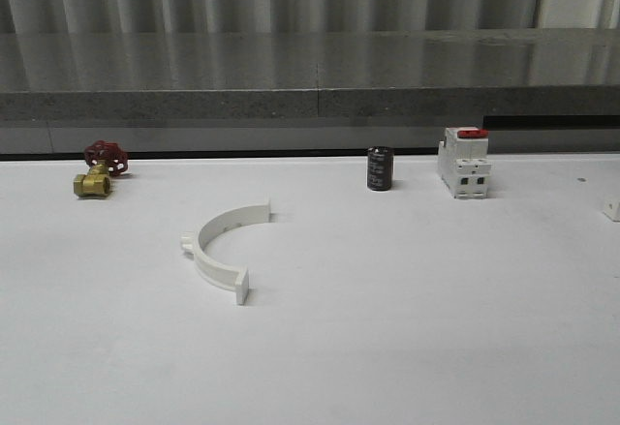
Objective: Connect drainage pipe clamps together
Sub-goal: 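Grasp the second half-ring clamp by its tab with the right gripper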
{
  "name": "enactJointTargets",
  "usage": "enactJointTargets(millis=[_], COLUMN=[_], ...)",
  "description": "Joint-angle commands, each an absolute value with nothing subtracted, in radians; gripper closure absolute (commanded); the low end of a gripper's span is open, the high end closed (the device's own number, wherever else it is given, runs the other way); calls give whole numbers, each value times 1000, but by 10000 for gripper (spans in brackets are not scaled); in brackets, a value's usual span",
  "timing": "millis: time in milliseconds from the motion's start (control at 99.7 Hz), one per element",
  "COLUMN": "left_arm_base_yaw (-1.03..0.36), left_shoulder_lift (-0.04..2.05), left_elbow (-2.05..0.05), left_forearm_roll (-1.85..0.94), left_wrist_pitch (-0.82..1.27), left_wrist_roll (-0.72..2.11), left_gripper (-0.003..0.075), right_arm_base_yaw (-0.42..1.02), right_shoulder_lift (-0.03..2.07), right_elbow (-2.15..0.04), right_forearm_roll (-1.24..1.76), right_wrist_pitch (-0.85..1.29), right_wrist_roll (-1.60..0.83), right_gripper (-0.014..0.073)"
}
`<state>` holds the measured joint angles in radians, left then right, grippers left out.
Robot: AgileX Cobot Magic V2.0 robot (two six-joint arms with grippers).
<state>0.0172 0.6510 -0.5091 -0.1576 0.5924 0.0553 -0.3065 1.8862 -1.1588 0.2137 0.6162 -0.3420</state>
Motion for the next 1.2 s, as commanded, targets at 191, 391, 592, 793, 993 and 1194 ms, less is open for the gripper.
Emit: enactJointTargets(millis=[191,391,592,793,993,1194], left_arm_base_yaw=[10,10,10,10,10,10], left_shoulder_lift=[648,648,648,648,648,648], left_elbow=[-535,-535,-535,-535,-535,-535], left_forearm_roll=[-176,-176,-176,-176,-176,-176], left_wrist_pitch=[531,531,531,531,531,531], left_wrist_roll=[57,57,57,57,57,57], left_gripper=[741,741,741,741,741,741], right_arm_base_yaw=[-311,-304,-197,19,265,475], right_shoulder_lift=[1844,1841,1764,1660,1649,1710], right_elbow=[-1184,-1184,-1184,-1184,-1206,-1281], right_forearm_roll=[230,249,256,235,15,-366], right_wrist_pitch=[567,564,559,596,612,687], right_wrist_roll=[-351,-351,-279,-93,265,829], right_gripper=[505,505,505,505,505,505])
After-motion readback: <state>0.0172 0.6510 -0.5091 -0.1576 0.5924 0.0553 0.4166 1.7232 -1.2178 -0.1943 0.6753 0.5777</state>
